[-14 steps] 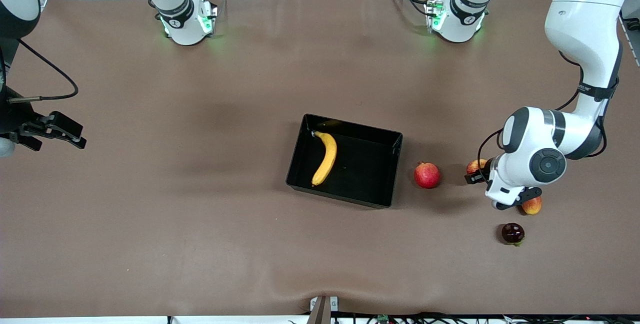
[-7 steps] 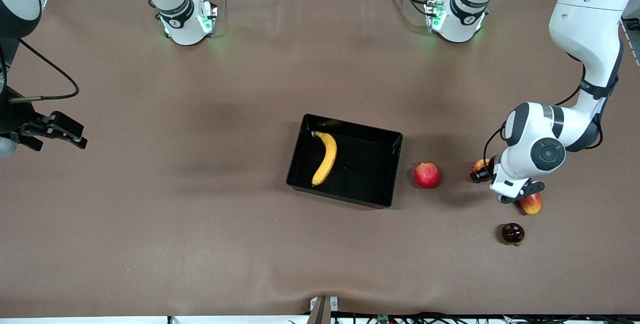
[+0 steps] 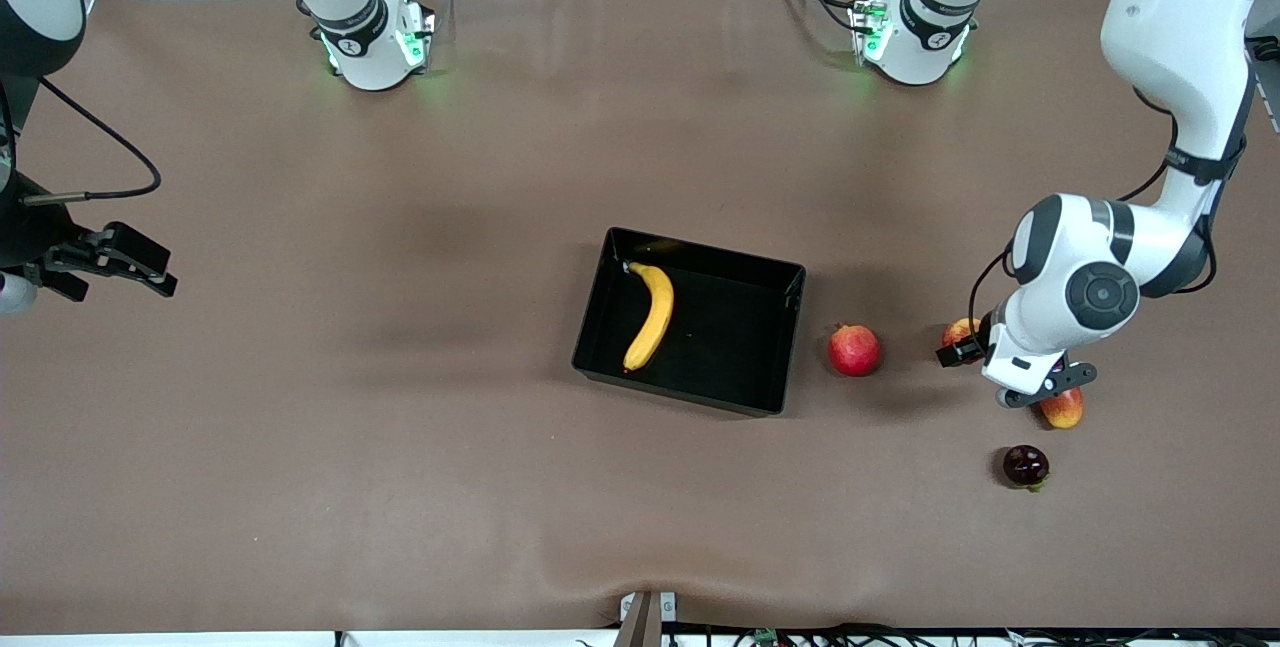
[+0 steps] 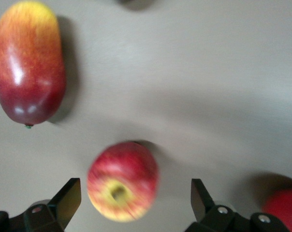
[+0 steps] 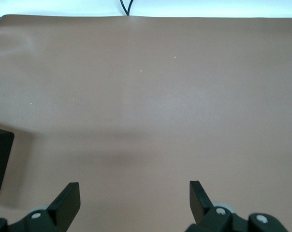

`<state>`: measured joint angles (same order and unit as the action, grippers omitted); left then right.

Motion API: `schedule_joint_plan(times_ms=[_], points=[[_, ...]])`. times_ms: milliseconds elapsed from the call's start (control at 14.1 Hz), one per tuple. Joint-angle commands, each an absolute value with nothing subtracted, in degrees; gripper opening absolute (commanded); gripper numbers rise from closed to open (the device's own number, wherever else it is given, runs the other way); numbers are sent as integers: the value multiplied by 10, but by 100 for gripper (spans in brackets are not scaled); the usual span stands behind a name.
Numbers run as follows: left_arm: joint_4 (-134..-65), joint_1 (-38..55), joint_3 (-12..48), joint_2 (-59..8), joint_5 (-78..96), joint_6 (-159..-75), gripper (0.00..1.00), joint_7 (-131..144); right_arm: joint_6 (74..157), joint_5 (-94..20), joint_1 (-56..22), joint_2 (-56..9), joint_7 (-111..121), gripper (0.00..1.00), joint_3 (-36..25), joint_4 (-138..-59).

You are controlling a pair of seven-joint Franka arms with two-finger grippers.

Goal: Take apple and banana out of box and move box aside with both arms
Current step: 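Lower the apple beside the mango and open the left gripper, then move the left gripper back over the banana in the tray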

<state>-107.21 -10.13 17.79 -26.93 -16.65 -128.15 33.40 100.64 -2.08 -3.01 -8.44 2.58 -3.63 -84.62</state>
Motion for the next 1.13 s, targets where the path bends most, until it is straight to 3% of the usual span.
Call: schedule_joint_plan(times_ms=[0,284,425,780,1063], points=[[-1074,-98,220,-221,-178,-1244,100,346,1002,-19,-33,-87,28,100,-36,-840],[-1038,-84,317,-226,-171,-1208,100,391,1003,-18,-33,-87,28,100,-36,-840],[-995,-27,345,-257,-178,-1208,100,427,1003,-18,-33,-86,28,100,-36,-840],[-862,96,339,-372,-227,-1208,100,452,1002,-18,-33,-87,28,100,-36,-840],[-809,212,256,-425,-242,-1208,100,463,1003,-18,-34,-87,28,100,-36,-840]])
